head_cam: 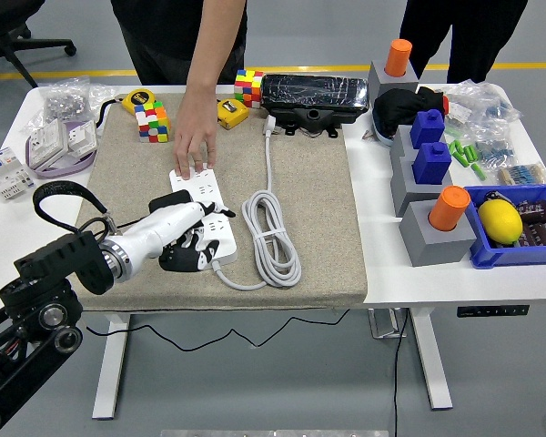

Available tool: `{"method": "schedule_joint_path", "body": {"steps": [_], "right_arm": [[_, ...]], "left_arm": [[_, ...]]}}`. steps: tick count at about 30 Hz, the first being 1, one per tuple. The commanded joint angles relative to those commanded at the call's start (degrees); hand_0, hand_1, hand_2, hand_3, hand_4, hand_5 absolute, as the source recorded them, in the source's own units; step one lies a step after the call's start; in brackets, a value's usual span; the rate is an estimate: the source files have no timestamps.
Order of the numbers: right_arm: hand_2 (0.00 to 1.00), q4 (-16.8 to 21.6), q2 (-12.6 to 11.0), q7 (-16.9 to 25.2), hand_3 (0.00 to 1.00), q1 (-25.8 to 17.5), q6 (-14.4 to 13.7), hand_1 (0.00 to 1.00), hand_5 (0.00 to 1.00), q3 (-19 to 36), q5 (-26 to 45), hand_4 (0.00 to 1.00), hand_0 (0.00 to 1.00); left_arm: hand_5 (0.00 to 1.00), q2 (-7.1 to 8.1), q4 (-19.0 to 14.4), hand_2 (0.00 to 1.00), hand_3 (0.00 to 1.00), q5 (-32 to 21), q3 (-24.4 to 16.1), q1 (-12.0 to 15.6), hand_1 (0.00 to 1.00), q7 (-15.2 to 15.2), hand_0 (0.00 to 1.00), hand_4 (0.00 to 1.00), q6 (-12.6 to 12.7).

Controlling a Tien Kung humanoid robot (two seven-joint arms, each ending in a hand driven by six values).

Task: Pick up the plug,place it near the board,insert it into the board,press the button

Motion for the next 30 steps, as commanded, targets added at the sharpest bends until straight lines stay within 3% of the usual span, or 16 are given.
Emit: {"method": "schedule_joint_path", "body": {"steps": [8, 18, 30], "right_arm": [[0.754, 0.0, 0.0, 0.2, 0.793, 0.4, 0.0, 0.764, 0.998, -0.1, 0.0, 0.998, 0.823], [0.754, 0.0, 0.2, 0.1, 0.793, -0.4, 0.2, 0.764, 0.998, -0.1, 0.1, 0.998, 0.823], [0.754, 0.0, 0.1, 0.4, 0.793, 0.3, 0.1, 0.763, 0.998, 0.2, 0.0, 0.998, 0.823]], "left_arm": [[0.002, -0.93, 4.4, 0.141, 0.854, 2.9, 1.1, -0.2, 0.028, 0.6, 0.154, 0.512, 0.5], [0.002, -1.23, 5.8, 0.140, 0.850, 6.3, 2.0, 0.1, 0.027, 1.9, 0.156, 0.506, 0.0], [0.002, -0.90, 6.3, 0.141, 0.847, 6.6, 2.5, -0.9, 0.029, 1.8, 0.155, 0.515, -0.2]]}}
